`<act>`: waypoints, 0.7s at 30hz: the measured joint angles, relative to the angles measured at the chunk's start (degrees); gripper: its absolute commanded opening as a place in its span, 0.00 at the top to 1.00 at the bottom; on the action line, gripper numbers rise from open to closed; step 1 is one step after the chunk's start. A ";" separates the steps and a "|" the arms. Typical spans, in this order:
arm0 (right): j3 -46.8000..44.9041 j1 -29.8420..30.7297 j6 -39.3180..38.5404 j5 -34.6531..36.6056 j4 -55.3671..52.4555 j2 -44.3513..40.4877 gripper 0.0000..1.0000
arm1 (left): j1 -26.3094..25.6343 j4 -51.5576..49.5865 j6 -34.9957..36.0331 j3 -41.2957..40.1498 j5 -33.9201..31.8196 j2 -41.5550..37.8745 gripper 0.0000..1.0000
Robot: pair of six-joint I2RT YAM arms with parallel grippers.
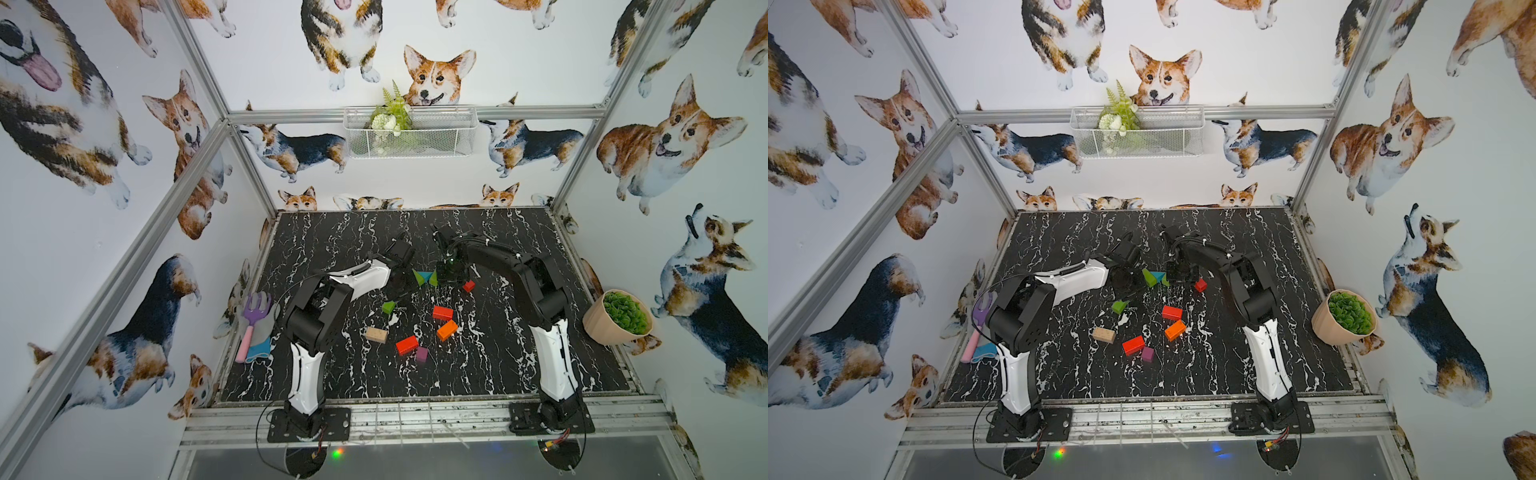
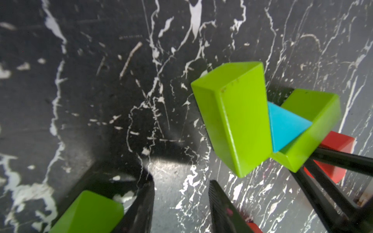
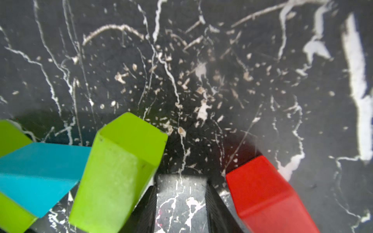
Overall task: Assemble a heart with building blocks
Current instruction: Assemble the building block at the center of the board.
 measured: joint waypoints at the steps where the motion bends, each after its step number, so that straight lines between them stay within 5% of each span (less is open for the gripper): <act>1: 0.20 0.00 -0.02 -0.02 0.00 0.13 0.54 | -0.04 0.15 -0.04 0.00 0.00 0.00 0.49; 15: 0.55 0.50 -0.85 0.04 -0.35 0.28 0.50 | -0.39 1.11 -0.04 0.92 -0.02 0.76 0.46; 21: -5.92 0.85 -0.59 0.42 0.22 -5.77 0.50 | -0.52 2.01 -0.02 2.45 0.26 2.05 0.45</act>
